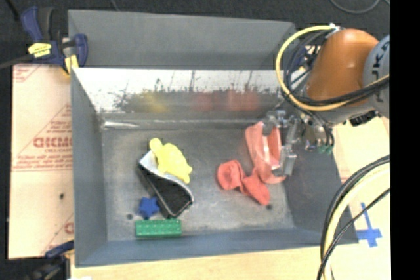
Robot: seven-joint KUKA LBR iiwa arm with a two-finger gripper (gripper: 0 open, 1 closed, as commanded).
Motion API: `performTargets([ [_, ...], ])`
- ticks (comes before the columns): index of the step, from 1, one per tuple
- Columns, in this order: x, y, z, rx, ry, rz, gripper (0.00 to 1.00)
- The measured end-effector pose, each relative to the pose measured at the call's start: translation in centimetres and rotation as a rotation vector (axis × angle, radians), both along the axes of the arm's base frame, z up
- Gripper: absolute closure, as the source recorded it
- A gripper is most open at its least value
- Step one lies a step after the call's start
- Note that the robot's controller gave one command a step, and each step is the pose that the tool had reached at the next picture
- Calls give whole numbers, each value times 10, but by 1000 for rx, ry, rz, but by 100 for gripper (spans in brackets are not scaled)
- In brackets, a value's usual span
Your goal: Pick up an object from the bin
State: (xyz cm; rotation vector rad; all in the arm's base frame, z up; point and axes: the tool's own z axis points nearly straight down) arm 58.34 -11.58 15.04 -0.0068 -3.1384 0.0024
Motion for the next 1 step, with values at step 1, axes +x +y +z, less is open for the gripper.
performTargets([
  [1,1,0,5,-1,-7,2,0],
])
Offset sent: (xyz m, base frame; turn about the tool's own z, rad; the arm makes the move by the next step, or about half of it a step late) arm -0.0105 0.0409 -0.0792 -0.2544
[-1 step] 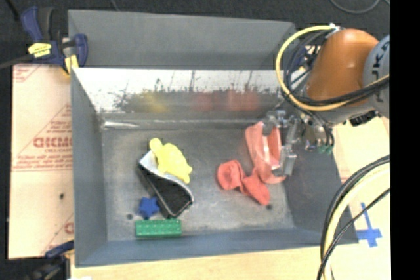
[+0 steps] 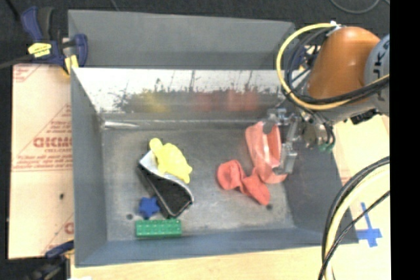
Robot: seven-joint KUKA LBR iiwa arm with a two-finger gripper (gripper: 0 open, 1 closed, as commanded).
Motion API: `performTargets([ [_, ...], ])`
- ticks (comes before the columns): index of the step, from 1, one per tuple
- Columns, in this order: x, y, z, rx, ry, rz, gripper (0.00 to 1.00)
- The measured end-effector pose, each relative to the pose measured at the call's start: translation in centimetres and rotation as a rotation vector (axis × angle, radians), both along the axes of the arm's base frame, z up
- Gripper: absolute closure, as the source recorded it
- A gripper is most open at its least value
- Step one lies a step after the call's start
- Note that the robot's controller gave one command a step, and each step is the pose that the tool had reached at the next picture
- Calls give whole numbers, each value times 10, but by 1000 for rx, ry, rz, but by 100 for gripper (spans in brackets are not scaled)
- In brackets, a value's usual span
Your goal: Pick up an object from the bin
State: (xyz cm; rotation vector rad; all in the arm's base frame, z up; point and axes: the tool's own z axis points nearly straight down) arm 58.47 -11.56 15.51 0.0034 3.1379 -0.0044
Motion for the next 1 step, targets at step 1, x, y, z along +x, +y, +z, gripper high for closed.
performTargets([
  [1,-1,7,-15,-2,-7,55,0],
])
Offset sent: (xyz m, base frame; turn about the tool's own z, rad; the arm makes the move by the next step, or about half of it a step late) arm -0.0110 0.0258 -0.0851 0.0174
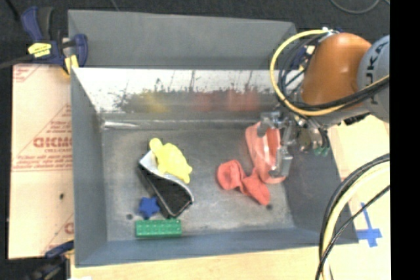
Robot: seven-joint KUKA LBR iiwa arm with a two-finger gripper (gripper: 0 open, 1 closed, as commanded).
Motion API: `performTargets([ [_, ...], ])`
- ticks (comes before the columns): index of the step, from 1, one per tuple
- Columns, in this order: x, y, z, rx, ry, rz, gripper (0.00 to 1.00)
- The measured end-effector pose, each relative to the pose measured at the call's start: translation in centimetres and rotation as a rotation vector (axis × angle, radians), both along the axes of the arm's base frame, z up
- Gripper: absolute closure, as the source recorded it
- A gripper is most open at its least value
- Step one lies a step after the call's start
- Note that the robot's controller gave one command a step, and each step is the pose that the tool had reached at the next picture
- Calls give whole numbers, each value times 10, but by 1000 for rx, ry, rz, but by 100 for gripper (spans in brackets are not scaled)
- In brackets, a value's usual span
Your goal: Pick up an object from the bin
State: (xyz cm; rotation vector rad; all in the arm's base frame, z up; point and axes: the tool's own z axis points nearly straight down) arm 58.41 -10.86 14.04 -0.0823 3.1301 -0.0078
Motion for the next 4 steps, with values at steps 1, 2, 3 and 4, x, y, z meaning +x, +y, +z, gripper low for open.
performTargets([
  [1,-9,18,-69,5,5,-71,100],
  [2,-9,18,-69,4,5,-70,100],
  [3,-7,43,122,6,4,-83,100],
  [4,-7,43,121,5,4,-82,100],
])
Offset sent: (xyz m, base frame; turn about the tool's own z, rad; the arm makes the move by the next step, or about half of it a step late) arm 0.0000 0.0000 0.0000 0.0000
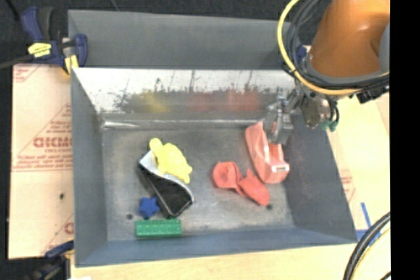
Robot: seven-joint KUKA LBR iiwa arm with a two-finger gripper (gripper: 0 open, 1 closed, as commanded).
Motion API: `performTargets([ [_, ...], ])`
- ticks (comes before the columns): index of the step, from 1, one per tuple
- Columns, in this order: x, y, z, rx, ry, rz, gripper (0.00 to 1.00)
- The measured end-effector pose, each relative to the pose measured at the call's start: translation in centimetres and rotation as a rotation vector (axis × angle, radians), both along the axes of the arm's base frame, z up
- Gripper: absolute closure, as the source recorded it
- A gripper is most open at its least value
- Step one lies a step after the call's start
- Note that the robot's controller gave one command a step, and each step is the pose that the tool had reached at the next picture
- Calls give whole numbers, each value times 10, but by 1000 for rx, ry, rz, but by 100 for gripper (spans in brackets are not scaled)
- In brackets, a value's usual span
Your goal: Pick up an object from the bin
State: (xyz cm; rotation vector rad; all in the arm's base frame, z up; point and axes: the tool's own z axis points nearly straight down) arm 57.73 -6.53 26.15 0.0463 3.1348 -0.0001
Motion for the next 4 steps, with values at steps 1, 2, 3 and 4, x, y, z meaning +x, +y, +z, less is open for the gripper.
performTargets([
  [1,0,3,-9,-3,-3,26,100],
  [2,-5,8,-53,-2,-2,118,100],
  [3,-33,43,-109,0,6,143,0],
  [4,-32,42,-108,-1,3,142,0],
])
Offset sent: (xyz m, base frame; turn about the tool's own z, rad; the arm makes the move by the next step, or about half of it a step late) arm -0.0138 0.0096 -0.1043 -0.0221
